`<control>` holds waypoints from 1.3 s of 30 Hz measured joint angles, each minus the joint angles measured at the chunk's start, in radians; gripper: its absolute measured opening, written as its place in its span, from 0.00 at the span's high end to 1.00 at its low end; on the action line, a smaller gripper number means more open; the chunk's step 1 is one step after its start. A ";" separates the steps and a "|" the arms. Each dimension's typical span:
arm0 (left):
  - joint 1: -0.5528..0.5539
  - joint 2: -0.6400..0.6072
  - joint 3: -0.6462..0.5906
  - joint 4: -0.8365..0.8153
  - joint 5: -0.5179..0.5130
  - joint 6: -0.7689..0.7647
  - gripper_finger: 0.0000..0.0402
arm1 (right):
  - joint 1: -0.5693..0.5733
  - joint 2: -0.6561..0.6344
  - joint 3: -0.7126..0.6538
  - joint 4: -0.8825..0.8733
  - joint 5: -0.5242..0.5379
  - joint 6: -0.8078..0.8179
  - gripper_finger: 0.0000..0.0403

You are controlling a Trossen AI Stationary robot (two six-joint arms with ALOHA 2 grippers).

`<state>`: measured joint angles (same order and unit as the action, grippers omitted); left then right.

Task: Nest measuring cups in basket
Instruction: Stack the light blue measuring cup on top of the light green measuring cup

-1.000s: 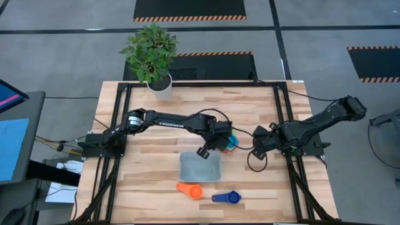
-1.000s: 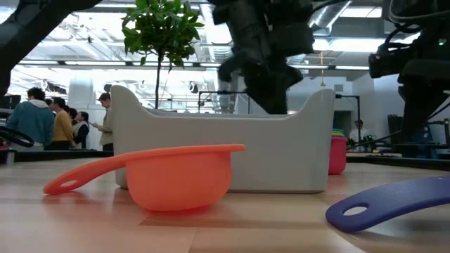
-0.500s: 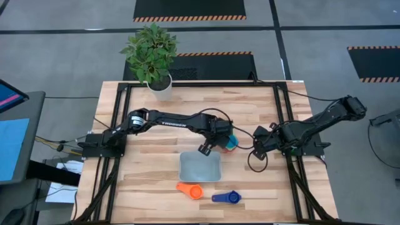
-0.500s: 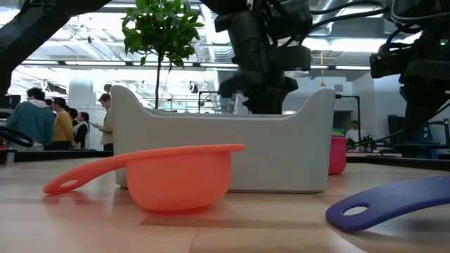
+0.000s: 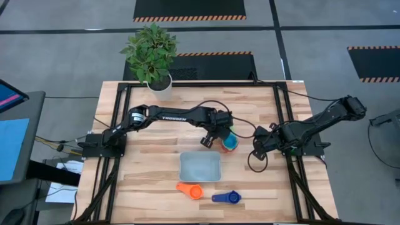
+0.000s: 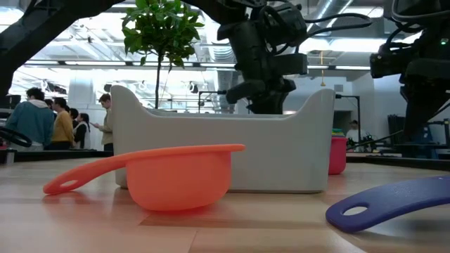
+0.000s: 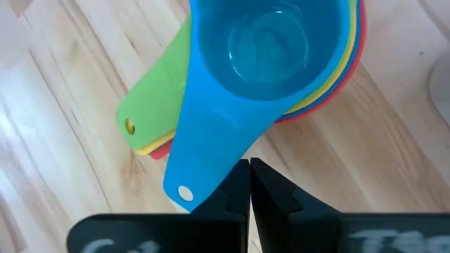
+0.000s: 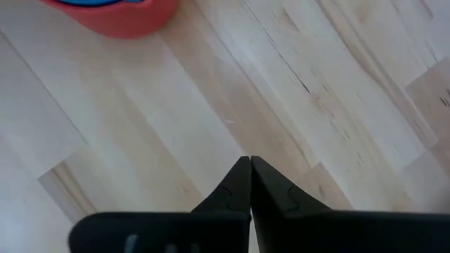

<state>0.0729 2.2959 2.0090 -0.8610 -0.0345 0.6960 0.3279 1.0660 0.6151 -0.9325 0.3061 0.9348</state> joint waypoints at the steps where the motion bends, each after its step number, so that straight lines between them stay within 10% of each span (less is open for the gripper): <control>1: 0.001 0.000 0.000 0.004 0.000 0.000 1.00 | 0.000 0.000 0.000 0.000 -0.001 0.000 0.95; 39: -0.004 0.073 0.024 0.081 -0.173 0.082 1.00 | 0.061 0.000 0.000 0.000 -0.017 0.026 0.95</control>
<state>0.0686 2.3692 2.0335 -0.7803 -0.2073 0.7784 0.3886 1.0657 0.6147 -0.9325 0.2893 0.9607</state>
